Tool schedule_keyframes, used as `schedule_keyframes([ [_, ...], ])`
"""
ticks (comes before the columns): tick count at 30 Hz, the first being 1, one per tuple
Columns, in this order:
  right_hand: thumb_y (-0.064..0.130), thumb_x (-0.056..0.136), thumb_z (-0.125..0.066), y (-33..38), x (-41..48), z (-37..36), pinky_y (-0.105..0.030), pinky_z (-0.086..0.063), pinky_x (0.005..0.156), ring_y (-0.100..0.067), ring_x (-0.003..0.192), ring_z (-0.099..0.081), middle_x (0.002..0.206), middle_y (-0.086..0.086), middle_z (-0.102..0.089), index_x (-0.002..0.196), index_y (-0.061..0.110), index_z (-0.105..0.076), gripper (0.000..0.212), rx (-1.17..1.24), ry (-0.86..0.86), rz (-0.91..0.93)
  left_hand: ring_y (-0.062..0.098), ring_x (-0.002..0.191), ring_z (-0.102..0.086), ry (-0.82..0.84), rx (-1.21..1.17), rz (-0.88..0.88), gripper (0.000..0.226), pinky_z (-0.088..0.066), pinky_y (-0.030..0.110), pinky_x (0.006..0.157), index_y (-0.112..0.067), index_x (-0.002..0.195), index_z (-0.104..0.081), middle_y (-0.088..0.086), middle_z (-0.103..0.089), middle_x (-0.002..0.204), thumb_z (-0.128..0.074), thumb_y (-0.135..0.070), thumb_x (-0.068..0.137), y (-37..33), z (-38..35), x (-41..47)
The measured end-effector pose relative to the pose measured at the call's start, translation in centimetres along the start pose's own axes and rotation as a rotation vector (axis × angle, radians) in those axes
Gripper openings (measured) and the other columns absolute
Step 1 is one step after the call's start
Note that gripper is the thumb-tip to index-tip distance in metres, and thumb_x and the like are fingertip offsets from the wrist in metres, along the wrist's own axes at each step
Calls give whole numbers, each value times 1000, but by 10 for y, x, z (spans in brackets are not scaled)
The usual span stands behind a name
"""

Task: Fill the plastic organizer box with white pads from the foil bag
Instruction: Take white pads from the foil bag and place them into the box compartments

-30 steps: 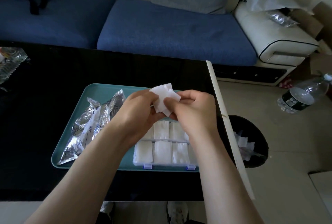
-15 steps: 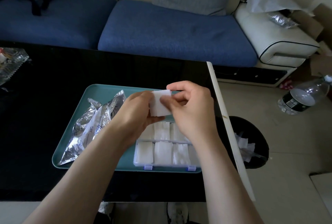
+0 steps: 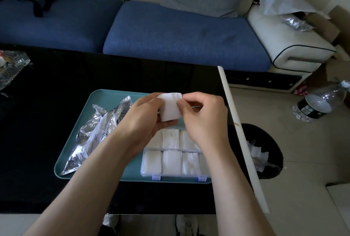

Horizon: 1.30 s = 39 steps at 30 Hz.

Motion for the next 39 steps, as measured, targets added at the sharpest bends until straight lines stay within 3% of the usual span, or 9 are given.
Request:
schedule_keyframes([
  [9, 19, 102, -69, -6, 3, 0, -7, -45, 60, -1, 70, -68, 79, 8, -73, 102, 20, -73, 4, -5, -27, -48, 34, 117, -71, 27, 50, -23, 28, -62, 47, 95, -13, 121, -70, 18, -70, 129, -43, -11, 112, 1, 0, 1],
  [12, 20, 104, -64, -12, 4, 5, -14, -51, 61, -9, 78, -71, 89, 4, -74, 106, 20, -71, 7, 40, -97, -90, 34, 113, -73, 7, 39, -11, 27, -64, 41, 89, -14, 122, -69, 17, -70, 127, -44, -12, 112, 2, 2, 2],
  [16, 18, 103, -65, -10, 5, 21, -4, -46, 60, -3, 81, -70, 95, 4, -75, 111, 16, -75, 12, 115, -244, -95, 32, 107, -76, -31, 26, 9, 26, -65, 41, 88, -13, 125, -66, 14, -77, 113, -44, -10, 111, 2, 6, 0],
  [21, 18, 98, -73, -1, 4, 5, -10, -51, 64, 0, 81, -71, 90, 9, -76, 105, 18, -80, 10, 110, -32, 9, 35, 94, -77, -56, -193, 94, 24, -65, 50, 86, -5, 114, -64, 21, -73, 110, -45, -19, 109, 1, -1, -2],
  [24, 21, 95, -78, 0, -1, -4, -8, -52, 64, 1, 82, -70, 96, 9, -76, 108, 19, -81, 13, 13, 49, 28, 36, 107, -75, 27, -216, 120, 33, -61, 55, 95, 1, 119, -65, 24, -75, 115, -41, -18, 106, 0, -10, -7],
  [29, 28, 102, -70, 0, -3, -9, -8, -51, 77, -6, 97, -67, 115, 2, -72, 139, 19, -68, 39, -136, 115, 9, 29, 101, -78, 45, -245, 114, 28, -64, 46, 86, 4, 122, -57, 24, -73, 117, -37, -7, 105, 3, -14, -7],
  [34, 28, 105, -65, 6, -8, -20, -10, -52, 70, 0, 78, -65, 90, 16, -68, 110, 19, -80, 18, -111, 208, 72, 18, 96, -79, 146, -29, 16, 36, -63, 29, 75, 5, 127, -58, 17, -76, 113, -33, 0, 102, 3, -20, -6],
  [37, 25, 100, -71, 2, -5, -15, -10, -52, 65, 1, 77, -68, 89, 14, -73, 101, 22, -80, 10, -81, 207, 18, 18, 114, -74, 267, 221, -35, 44, -62, 37, 94, 2, 138, -53, 9, -75, 125, -40, -3, 97, 8, -24, -3],
  [39, 19, 95, -74, -5, -4, -9, -6, -46, 57, 8, 73, -66, 82, 13, -73, 96, 21, -80, 7, -26, 215, -64, 20, 114, -72, 192, 387, -15, 48, -61, 46, 97, -5, 142, -43, 7, -71, 125, -46, -12, 94, 14, -17, -1],
])
Point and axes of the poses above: each hand's wrist, its own x-axis towards the middle knuckle, its own z-axis out of the back of the hand, y = z × x, the point moved 6 cm from there along x, towards the middle knuckle
